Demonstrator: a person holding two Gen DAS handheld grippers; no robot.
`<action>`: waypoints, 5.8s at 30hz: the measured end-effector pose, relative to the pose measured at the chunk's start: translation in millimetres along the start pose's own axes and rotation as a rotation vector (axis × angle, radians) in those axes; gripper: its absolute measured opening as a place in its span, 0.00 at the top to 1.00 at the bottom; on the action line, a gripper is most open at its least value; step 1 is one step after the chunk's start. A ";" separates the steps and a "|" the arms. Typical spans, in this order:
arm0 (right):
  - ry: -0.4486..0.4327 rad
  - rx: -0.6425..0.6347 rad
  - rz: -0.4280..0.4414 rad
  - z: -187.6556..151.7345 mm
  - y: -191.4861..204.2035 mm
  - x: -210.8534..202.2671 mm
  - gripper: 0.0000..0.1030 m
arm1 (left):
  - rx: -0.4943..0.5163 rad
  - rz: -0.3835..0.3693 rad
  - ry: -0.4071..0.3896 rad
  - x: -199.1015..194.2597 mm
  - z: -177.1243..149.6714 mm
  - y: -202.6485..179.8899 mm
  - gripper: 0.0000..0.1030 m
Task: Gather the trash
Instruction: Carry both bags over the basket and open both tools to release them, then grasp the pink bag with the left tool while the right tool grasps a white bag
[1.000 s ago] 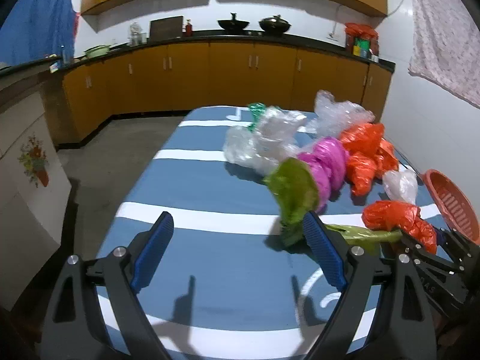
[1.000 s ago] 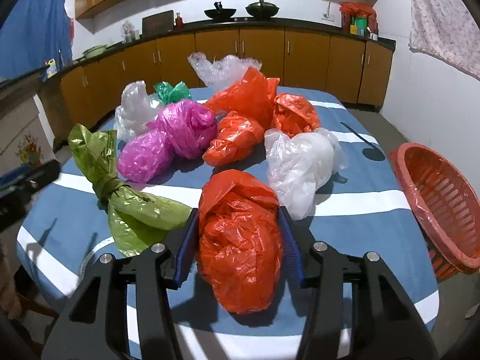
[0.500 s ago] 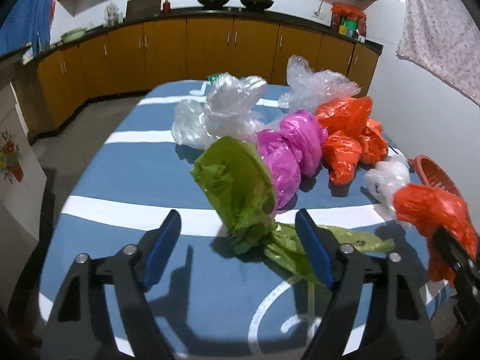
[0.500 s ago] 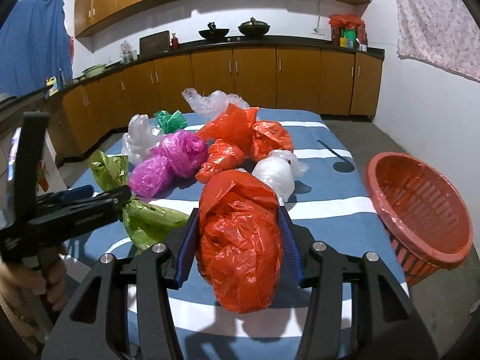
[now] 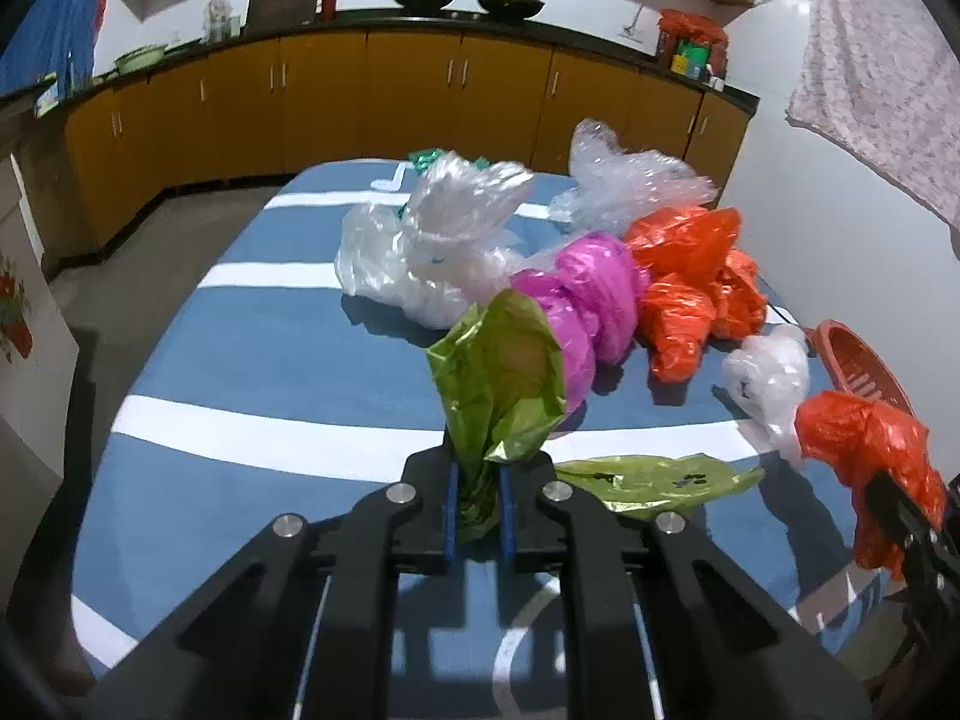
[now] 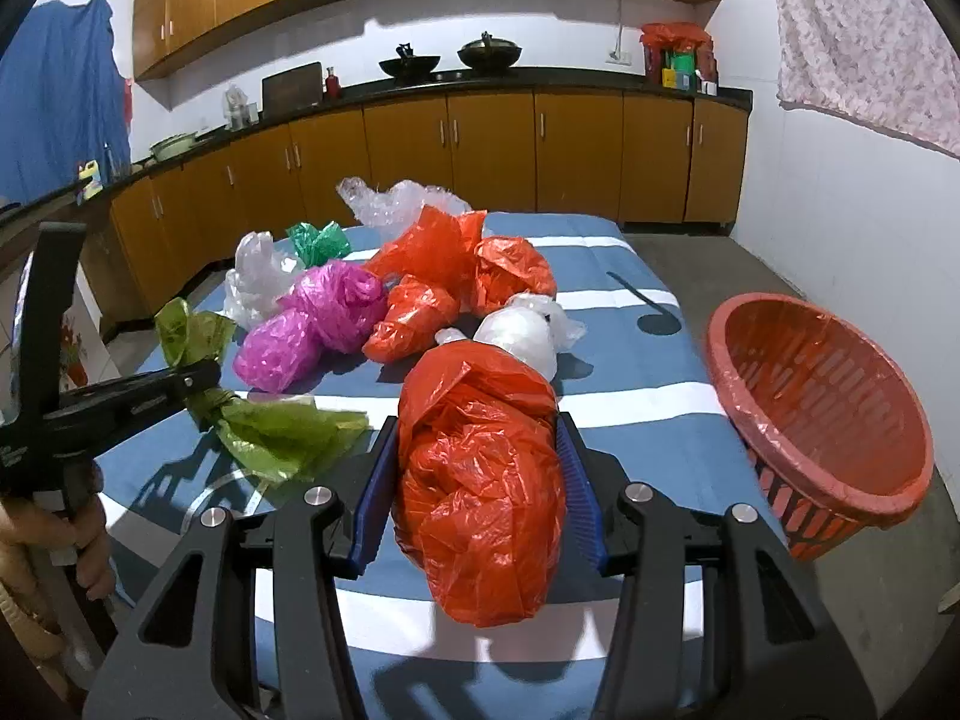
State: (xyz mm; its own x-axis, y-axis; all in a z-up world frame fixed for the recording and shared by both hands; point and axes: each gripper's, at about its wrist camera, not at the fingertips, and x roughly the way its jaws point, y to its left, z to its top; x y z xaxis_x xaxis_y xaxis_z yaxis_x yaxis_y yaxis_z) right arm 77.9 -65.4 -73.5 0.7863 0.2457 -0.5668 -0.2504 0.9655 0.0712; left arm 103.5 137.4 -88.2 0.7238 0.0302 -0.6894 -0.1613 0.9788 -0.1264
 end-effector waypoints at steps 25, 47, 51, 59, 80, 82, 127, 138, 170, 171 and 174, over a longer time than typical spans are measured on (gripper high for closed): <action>-0.089 0.099 -0.134 14.7 -67.4 -32.0 0.51 | 0.114 -0.152 -0.137 -55.5 34.0 -74.1 0.95; -0.159 0.264 -0.403 25.4 -184.9 -61.0 0.51 | 0.332 -0.333 -0.176 -24.9 55.1 -245.3 0.95; -0.161 0.278 -0.433 26.7 -198.2 -60.1 0.51 | 0.348 -0.356 -0.151 -10.6 54.3 -266.7 0.95; -0.163 0.319 -0.463 29.5 -221.6 -52.1 0.51 | 0.406 -0.405 -0.116 18.2 52.0 -310.0 0.95; -0.190 0.394 -0.425 34.8 -258.2 -33.6 0.36 | 0.443 -0.443 -0.020 69.6 44.2 -345.6 0.63; -0.191 0.400 -0.431 34.1 -259.5 -34.5 0.33 | 0.435 -0.437 -0.018 70.3 44.8 -343.3 0.61; 0.101 0.096 -0.079 45.6 -15.9 97.7 0.16 | 0.095 0.084 -0.134 20.1 41.9 6.3 0.06; 0.204 0.109 -0.073 44.9 -17.0 121.3 0.39 | 0.163 -0.008 -0.088 55.6 52.1 -28.6 0.11; 0.161 0.101 -0.076 39.5 -33.9 92.9 0.52 | 0.181 -0.093 -0.026 71.7 48.3 -43.2 0.53; 0.157 0.101 -0.075 39.7 -33.7 90.9 0.52 | 0.175 -0.093 -0.034 67.4 47.8 -40.9 0.53; 0.144 0.099 -0.071 41.4 -33.2 85.4 0.52 | 0.166 -0.090 -0.048 57.5 48.4 -38.9 0.53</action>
State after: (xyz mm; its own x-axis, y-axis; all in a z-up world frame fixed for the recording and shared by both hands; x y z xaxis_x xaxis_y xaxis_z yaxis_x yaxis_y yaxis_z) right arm 176.8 -72.9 -90.3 0.7091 0.1683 -0.6848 -0.1345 0.9856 0.1029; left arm 183.8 110.8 -88.4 0.7623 -0.0527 -0.6451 0.0150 0.9979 -0.0637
